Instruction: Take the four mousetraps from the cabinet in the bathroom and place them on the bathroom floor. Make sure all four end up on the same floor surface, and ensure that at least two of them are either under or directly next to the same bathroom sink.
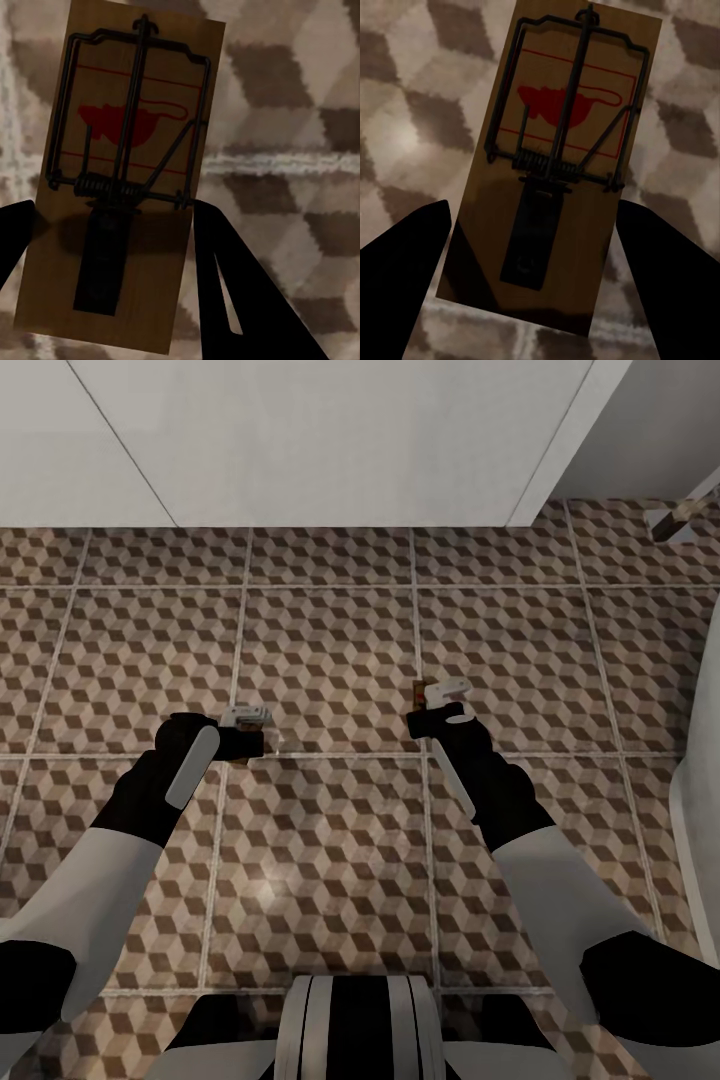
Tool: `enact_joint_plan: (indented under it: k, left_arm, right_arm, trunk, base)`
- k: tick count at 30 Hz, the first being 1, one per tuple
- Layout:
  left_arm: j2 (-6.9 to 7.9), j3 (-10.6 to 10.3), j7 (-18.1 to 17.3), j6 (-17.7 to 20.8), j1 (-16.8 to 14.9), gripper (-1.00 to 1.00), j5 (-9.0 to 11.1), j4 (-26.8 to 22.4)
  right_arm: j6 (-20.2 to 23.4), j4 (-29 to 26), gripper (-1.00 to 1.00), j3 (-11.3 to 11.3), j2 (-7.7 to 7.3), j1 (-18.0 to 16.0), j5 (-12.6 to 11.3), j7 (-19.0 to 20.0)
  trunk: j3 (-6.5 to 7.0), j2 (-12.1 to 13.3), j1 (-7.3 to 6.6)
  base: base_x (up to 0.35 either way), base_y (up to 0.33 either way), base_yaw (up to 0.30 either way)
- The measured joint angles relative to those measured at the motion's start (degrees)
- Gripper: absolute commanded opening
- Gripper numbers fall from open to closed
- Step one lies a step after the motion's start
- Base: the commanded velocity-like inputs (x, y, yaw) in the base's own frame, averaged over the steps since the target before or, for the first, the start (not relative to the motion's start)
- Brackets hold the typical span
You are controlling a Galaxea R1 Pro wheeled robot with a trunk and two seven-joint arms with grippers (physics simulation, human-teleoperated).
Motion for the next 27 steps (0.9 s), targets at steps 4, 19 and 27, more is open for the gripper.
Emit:
enact_joint_plan:
  k: [4, 19, 27]
  left_arm:
    - [0.0, 0.01, 0.0, -0.14, 0.0, -1.0, 0.01, -0.51]
    - [-1.19, 0.63, -0.04, -0.33, 0.0, -1.0, -0.06, -6.3]
    - [-1.19, 0.3, -0.17, -0.48, 0.0, -1.0, 0.01, -6.55]
  right_arm:
    - [-0.06, -0.01, -1.0, 0.01, 0.0, 0.0, 0.0, 0.0]
    - [-0.34, 0.04, -1.0, 0.01, 0.01, 0.0, 0.0, 0.0]
    - [-0.35, 0.04, -1.0, 0.01, 0.0, 0.0, 0.0, 0.01]
  trunk:
    - [0.0, 0.0, 0.0]
    - [0.0, 0.0, 0.0]
    - [0.0, 0.0, 0.0]
  base:
    - [0.0, 0.0, 0.0]
    - [0.0, 0.0, 0.0]
    - [0.0, 0.0, 0.0]
